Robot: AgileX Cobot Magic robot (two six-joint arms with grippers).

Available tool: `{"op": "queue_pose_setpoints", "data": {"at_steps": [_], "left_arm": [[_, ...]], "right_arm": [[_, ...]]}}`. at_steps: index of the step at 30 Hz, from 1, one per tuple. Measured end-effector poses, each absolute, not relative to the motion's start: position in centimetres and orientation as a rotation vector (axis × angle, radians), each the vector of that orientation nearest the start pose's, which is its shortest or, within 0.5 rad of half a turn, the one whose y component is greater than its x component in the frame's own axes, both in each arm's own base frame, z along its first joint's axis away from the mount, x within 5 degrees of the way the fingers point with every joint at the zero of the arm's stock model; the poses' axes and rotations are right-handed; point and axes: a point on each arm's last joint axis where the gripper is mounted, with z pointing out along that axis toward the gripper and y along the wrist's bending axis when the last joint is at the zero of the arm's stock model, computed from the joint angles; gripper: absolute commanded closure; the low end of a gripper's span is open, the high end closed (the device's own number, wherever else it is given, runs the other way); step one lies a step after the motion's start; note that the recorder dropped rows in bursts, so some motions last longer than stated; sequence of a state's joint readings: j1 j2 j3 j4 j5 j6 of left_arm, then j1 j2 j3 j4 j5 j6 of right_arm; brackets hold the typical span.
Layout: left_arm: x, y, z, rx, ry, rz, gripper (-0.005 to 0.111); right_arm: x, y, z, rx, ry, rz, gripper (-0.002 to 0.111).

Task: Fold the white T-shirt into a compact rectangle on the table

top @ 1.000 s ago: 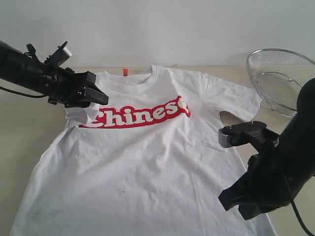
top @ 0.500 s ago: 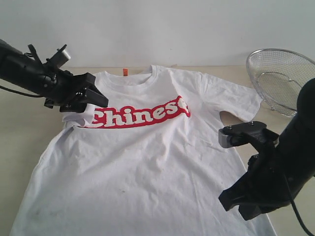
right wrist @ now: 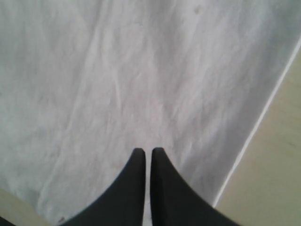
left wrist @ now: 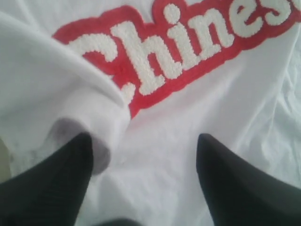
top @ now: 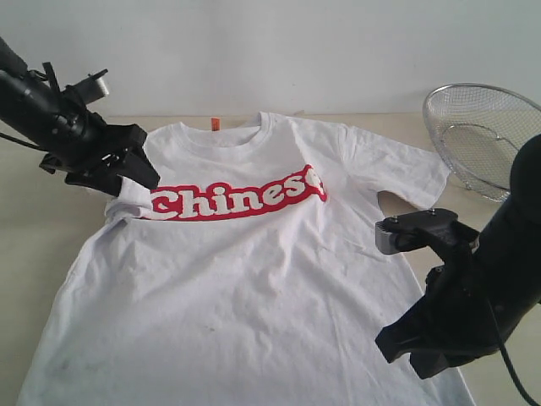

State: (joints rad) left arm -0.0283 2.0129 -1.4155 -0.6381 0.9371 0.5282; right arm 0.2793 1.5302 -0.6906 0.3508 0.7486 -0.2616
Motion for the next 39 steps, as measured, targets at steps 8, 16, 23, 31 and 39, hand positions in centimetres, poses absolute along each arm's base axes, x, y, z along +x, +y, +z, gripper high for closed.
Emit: {"op": "queue_pose_setpoints", "data": {"at_steps": [8, 16, 23, 31, 39], "left_arm": [[38.9, -4.6, 18.9, 0.343, 2.914, -0.566, 0.046], [38.6, -2.4, 20.2, 0.305, 2.940, -0.325, 0.046], [40.5, 0.2, 20.6, 0.086, 2.759, -0.268, 0.046], [42.1, -0.2, 17.7, -0.022, 2.710, -0.391, 0.046], [42.8, -0.6, 15.6, -0.060, 2.700, -0.473, 0.046]], "right_arm": [[21.9, 8.5, 16.3, -0.441, 3.016, 0.379, 0.108], [21.9, 8.5, 16.3, -0.455, 3.012, 0.382, 0.108], [21.9, 8.6, 16.4, -0.454, 3.011, 0.387, 0.108], [22.0, 8.6, 16.4, -0.453, 3.009, 0.386, 0.108], [22.0, 8.6, 16.4, -0.453, 3.007, 0.385, 0.108]]}}
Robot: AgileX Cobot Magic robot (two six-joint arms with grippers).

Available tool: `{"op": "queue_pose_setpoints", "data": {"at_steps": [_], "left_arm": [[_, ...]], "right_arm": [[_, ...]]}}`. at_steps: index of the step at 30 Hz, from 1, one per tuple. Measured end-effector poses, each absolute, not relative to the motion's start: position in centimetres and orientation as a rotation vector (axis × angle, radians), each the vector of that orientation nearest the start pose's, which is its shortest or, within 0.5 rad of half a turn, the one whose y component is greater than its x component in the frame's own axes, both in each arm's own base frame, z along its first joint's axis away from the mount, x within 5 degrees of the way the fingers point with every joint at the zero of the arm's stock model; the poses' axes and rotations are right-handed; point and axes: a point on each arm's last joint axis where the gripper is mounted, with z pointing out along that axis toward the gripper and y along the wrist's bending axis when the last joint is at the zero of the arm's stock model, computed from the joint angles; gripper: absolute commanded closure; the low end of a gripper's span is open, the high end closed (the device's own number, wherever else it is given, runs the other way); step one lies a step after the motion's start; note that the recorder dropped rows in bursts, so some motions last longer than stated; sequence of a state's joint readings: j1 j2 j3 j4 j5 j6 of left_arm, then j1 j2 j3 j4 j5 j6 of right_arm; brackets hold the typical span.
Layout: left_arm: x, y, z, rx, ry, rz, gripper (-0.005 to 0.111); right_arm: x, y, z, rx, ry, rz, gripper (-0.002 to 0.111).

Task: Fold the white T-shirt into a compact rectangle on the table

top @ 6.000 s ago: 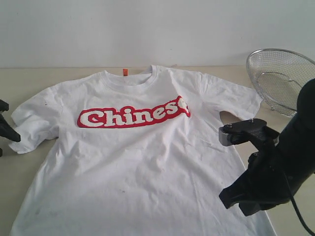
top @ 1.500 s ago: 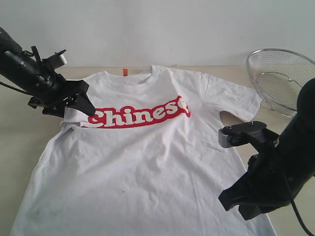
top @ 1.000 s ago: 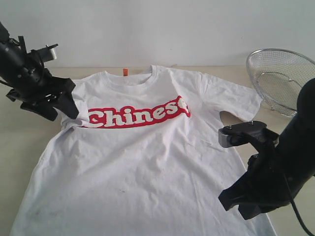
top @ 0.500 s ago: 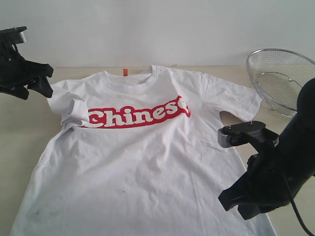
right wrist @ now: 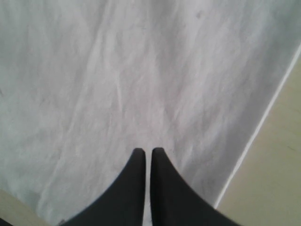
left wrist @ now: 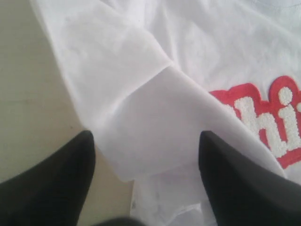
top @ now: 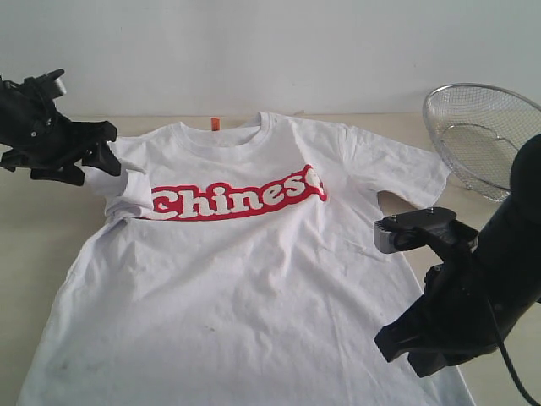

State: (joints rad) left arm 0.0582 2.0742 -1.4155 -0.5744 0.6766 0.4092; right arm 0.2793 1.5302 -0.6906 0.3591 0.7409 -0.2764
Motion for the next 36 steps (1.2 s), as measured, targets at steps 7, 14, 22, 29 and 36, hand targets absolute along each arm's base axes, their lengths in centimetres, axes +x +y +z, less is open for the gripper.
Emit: {"op": "queue_pose_setpoints", "data": {"at_steps": [7, 14, 22, 29, 36], "left_arm": [[42.9, -0.6, 15.2, -0.052, 2.697, -0.462, 0.046], [42.7, -0.7, 15.2, -0.044, 2.717, -0.480, 0.046], [42.3, -0.8, 14.9, -0.088, 2.765, -0.509, 0.047], [42.4, -0.8, 14.5, -0.127, 2.777, -0.517, 0.048], [42.8, -0.8, 12.9, -0.193, 2.767, -0.535, 0.078]], "right_arm": [[22.1, 8.6, 16.4, -0.450, 3.000, 0.383, 0.108], [22.1, 8.6, 16.4, -0.450, 2.993, 0.380, 0.108], [22.1, 8.6, 16.4, -0.450, 2.993, 0.380, 0.108], [22.1, 8.6, 16.4, -0.453, 2.992, 0.380, 0.108], [22.1, 8.6, 16.4, -0.453, 2.994, 0.381, 0.108]]}}
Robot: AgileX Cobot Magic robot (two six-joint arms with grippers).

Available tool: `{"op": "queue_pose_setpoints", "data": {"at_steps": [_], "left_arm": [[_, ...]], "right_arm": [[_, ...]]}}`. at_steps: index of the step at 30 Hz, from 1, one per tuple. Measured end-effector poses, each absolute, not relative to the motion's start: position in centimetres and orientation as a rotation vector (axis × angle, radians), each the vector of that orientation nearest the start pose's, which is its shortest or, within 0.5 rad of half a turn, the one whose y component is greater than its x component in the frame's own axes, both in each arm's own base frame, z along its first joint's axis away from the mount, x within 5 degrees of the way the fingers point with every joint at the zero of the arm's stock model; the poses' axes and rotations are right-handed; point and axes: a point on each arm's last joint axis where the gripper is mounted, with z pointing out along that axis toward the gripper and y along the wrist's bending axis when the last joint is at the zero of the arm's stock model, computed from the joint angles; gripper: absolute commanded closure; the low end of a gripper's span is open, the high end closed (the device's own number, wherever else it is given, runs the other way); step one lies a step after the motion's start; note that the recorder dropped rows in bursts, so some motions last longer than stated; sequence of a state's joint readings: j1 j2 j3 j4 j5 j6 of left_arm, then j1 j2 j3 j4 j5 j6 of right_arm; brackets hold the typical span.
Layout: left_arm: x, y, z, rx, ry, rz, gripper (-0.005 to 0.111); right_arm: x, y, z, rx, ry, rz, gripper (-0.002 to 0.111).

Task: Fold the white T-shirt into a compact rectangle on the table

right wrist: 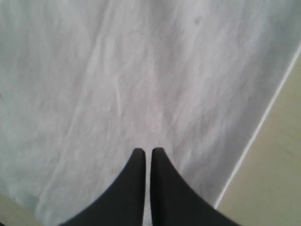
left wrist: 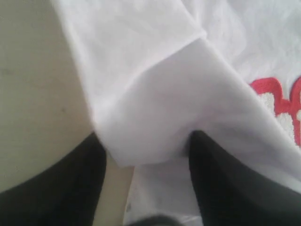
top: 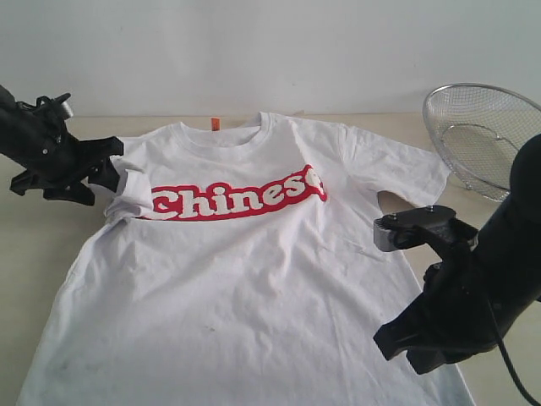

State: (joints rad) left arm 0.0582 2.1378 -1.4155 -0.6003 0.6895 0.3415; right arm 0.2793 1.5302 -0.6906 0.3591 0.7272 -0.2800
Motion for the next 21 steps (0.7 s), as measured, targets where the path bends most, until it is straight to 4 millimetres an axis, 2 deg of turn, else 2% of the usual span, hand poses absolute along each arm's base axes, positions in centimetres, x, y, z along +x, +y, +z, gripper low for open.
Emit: {"op": "queue_pose_setpoints", "data": {"at_steps": [2, 4, 11, 21], "left_arm": [[42.8, -0.8, 13.3, -0.194, 2.758, -0.538, 0.095], [42.8, -0.8, 13.9, -0.187, 2.745, -0.536, 0.102], [42.8, -0.7, 16.9, -0.139, 2.658, -0.505, 0.102], [44.2, -1.3, 19.1, -0.157, 2.541, -0.615, 0.102]], "right_arm": [[22.1, 8.6, 16.4, -0.454, 2.996, 0.381, 0.108], [22.1, 8.6, 16.4, -0.454, 2.996, 0.381, 0.108], [22.1, 8.6, 16.4, -0.455, 2.997, 0.382, 0.108], [22.1, 8.6, 16.4, -0.455, 2.997, 0.382, 0.108]]}}
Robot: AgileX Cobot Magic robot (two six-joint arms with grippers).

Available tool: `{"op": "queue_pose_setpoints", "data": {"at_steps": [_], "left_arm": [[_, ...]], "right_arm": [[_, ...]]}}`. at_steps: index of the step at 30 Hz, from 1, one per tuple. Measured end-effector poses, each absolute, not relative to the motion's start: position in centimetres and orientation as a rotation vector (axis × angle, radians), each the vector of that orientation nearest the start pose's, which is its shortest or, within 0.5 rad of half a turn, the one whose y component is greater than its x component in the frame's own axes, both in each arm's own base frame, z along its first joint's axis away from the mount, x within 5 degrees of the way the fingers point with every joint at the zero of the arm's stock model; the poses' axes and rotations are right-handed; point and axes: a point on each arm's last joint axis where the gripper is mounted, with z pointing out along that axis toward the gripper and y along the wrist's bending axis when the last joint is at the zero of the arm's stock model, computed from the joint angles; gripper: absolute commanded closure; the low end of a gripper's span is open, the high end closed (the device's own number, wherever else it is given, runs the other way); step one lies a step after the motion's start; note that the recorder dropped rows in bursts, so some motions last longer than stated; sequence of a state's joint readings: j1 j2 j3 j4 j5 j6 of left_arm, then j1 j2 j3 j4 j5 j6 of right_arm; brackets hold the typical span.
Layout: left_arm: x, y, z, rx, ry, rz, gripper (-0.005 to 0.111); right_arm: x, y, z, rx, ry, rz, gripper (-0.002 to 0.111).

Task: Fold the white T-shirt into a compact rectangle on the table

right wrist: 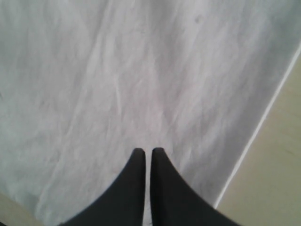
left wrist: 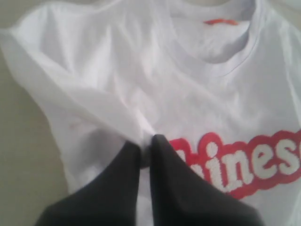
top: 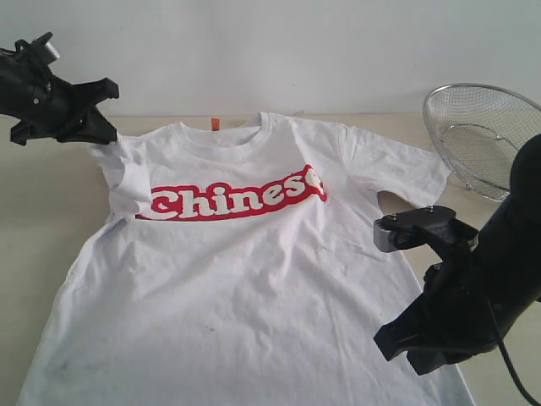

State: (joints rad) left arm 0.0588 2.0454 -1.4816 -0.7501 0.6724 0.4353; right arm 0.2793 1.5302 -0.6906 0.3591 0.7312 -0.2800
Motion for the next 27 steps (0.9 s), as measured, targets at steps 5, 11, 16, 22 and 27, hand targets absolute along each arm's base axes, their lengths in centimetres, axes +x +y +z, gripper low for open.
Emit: {"op": "queue_pose_setpoints", "data": {"at_steps": [5, 11, 16, 22, 27], "left_arm": [[45.5, -1.6, 19.9, -0.207, 2.467, -0.703, 0.102], [47.0, -2.9, 18.8, -0.183, 2.469, -0.740, 0.102], [48.0, -4.2, 18.2, -0.152, 2.466, -0.759, 0.102], [48.8, -5.6, 17.5, -0.104, 2.478, -0.791, 0.058], [48.8, -6.1, 17.5, -0.089, 2.481, -0.840, 0.035]], "right_arm": [[22.1, 8.6, 16.4, -0.454, 2.996, 0.381, 0.108], [22.1, 8.6, 16.4, -0.454, 2.996, 0.381, 0.108], [22.1, 8.6, 16.4, -0.454, 2.996, 0.381, 0.108], [22.1, 8.6, 16.4, -0.454, 2.996, 0.381, 0.108], [22.1, 8.6, 16.4, -0.454, 2.996, 0.381, 0.108]]}}
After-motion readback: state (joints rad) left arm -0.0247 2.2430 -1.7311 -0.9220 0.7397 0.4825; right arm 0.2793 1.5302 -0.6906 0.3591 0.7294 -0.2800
